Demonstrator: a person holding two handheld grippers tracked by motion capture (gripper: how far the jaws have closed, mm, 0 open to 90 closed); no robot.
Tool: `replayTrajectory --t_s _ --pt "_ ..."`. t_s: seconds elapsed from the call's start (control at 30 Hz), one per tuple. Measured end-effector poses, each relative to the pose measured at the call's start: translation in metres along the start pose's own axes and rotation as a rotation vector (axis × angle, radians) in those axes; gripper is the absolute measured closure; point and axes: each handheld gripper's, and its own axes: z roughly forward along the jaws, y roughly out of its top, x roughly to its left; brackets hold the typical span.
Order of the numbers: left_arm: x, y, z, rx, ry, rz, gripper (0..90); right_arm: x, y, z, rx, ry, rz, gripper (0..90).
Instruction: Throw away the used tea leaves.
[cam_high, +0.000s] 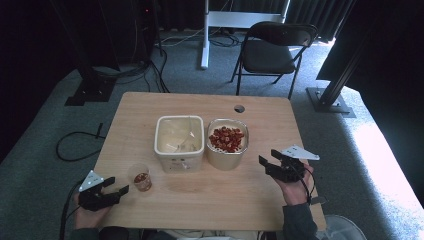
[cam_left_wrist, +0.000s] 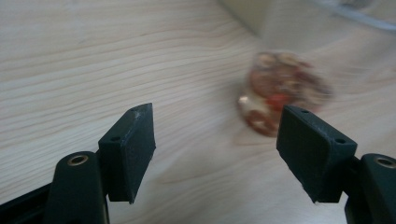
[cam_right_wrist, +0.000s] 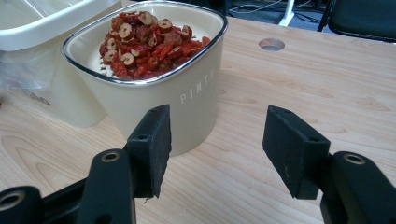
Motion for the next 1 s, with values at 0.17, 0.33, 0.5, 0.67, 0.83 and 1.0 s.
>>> replayTrajectory --t_s 0.17,0.33,0.5,0.67,0.83,1.0 --pt "-0.016 0.007 0.002 -0.018 -0.062 0.063 27.2 0.000 -0.001 0.000 -0.005 -0.001 0.001 40.9" --pt "-0.028 0.019 0.016 -0.027 -0.094 0.106 22.1 0.000 -0.004 0.001 -0.004 0.001 0.006 40.8" --pt "-0.034 0.030 0.032 -0.020 -0.134 0.131 20.1 -0.001 -0.008 0.000 -0.003 0.000 0.014 40.8" --pt "-0.040 0.037 0.041 -0.023 -0.136 0.150 30.5 -0.003 -0.012 0.000 0.001 0.000 0.020 40.9" --pt "-0.053 0.041 0.050 -0.018 -0.164 0.175 32.3 -0.002 -0.016 0.000 0.002 0.004 0.022 41.4" --pt "-0.074 0.046 0.062 -0.023 -0.205 0.211 33.8 0.001 -0.020 0.001 0.008 0.020 0.016 43.1"
